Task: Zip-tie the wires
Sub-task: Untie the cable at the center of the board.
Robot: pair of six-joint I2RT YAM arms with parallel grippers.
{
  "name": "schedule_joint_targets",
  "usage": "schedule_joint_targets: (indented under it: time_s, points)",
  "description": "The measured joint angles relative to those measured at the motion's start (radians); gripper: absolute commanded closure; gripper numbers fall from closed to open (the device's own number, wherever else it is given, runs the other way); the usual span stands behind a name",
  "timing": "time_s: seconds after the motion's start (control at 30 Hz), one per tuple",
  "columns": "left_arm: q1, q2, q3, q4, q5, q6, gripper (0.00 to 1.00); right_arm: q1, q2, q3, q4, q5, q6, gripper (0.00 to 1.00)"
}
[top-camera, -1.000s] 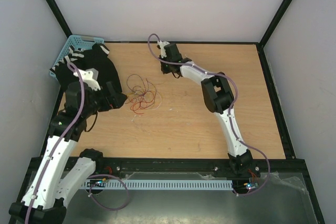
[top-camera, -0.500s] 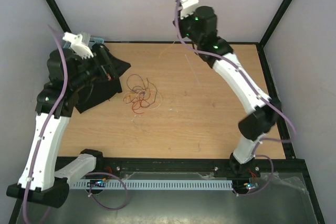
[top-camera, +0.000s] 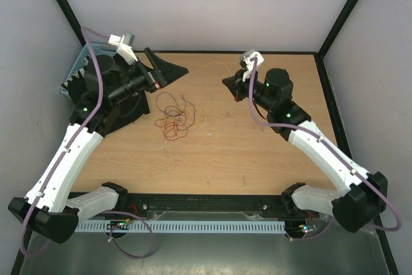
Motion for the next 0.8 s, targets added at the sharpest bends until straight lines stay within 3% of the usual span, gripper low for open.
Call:
schedule_joint_targets:
  time_s: [0.33,0.8]
  points:
    - [-0.212,0.131,-0.050,0.106,-0.087,-0.047,0.01,0.013,-0.194,-0.154,0.100,-0.038,0.087,1.00]
    - [-0.285,0.237,-0.037,0.191,-0.158,-0.061,0.03,0.090,-0.218,-0.219,0.129,-0.084,0.138,1.00]
